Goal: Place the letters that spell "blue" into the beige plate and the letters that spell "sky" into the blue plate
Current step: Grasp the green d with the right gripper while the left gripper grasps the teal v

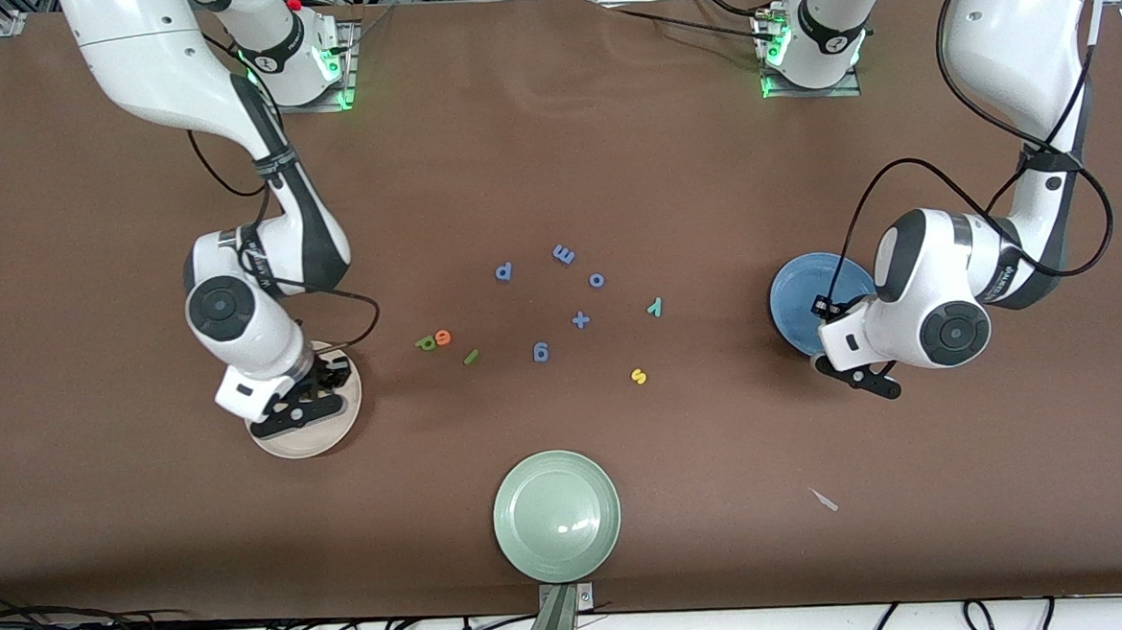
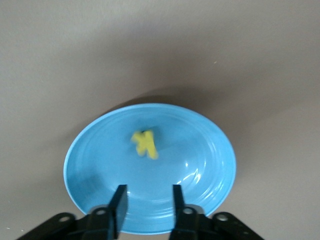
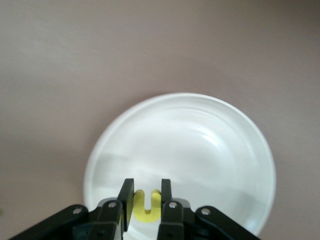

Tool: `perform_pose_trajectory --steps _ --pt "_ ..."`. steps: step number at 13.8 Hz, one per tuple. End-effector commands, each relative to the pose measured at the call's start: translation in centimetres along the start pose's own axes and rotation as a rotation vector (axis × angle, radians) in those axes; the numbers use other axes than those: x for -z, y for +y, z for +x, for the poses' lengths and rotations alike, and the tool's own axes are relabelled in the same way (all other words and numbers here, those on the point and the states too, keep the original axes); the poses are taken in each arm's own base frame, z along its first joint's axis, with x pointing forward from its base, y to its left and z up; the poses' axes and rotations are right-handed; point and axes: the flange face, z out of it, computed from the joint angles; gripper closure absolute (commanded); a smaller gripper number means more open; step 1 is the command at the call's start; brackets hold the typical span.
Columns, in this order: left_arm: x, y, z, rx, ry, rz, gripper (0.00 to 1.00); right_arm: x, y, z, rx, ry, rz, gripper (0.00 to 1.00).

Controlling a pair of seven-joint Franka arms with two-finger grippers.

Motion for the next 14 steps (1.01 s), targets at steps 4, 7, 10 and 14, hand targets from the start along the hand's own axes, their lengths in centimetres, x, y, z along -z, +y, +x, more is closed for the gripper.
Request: perform_pose_trajectory --steps 4,7,10,14 --pt "3.0 8.2 1.2 -0.002 0.048 0.001 0.00 -1.2 0.4 -2.1 0.001 0.039 0.012 0.41" --pt "2.7 16.7 2.3 0.171 0.066 0.024 0.00 1.0 -1.5 -1.1 -0.123 -0.016 0.128 0.35" --pt "0.4 22.6 3.7 0.317 0.107 0.021 0.00 1.8 -5.6 -0.7 -0.264 -0.050 0.193 0.33" --pt "-4.5 29.1 4.6 0.417 0.125 0.015 0.00 0.8 -12.6 -1.8 -0.491 -0.074 0.196 0.33"
